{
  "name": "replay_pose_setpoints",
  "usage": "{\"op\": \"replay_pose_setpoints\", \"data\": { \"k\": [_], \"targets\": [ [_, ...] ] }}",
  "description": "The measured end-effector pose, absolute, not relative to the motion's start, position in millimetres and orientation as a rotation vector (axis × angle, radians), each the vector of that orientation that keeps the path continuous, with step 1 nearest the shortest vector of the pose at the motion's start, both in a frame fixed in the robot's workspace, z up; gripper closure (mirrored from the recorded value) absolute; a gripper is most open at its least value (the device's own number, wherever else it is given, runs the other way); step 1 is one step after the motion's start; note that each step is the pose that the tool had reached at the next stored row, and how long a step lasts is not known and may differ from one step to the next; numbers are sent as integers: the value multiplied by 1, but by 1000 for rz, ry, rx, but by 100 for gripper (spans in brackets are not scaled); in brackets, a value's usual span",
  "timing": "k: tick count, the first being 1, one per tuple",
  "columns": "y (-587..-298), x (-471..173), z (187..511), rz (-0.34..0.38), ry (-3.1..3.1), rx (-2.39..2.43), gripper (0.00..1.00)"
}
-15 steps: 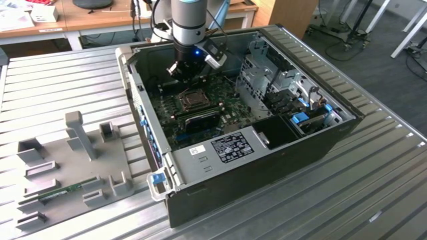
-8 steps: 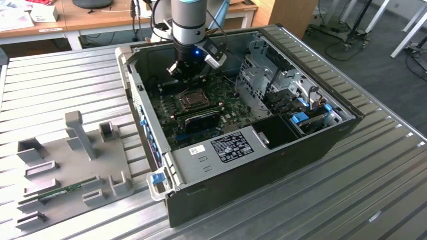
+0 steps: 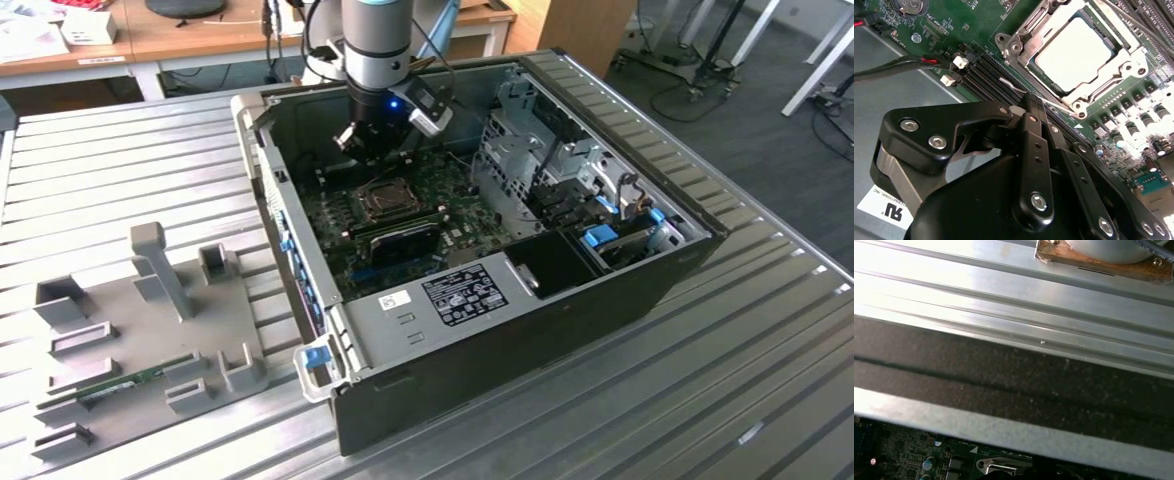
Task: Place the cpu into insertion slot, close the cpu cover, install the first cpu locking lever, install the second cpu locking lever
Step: 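Install the first cpu locking lever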
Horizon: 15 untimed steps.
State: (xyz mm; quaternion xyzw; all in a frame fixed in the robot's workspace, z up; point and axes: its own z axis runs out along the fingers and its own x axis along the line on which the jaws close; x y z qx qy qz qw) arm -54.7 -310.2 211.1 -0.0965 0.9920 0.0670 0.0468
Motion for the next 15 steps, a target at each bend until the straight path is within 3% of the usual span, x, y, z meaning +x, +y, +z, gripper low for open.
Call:
{"op": "replay_pose_setpoints", "data": {
  "k": [15],
  "targets": [
    [-310,-55,207,201,3027,-290,90]
  ]
}}
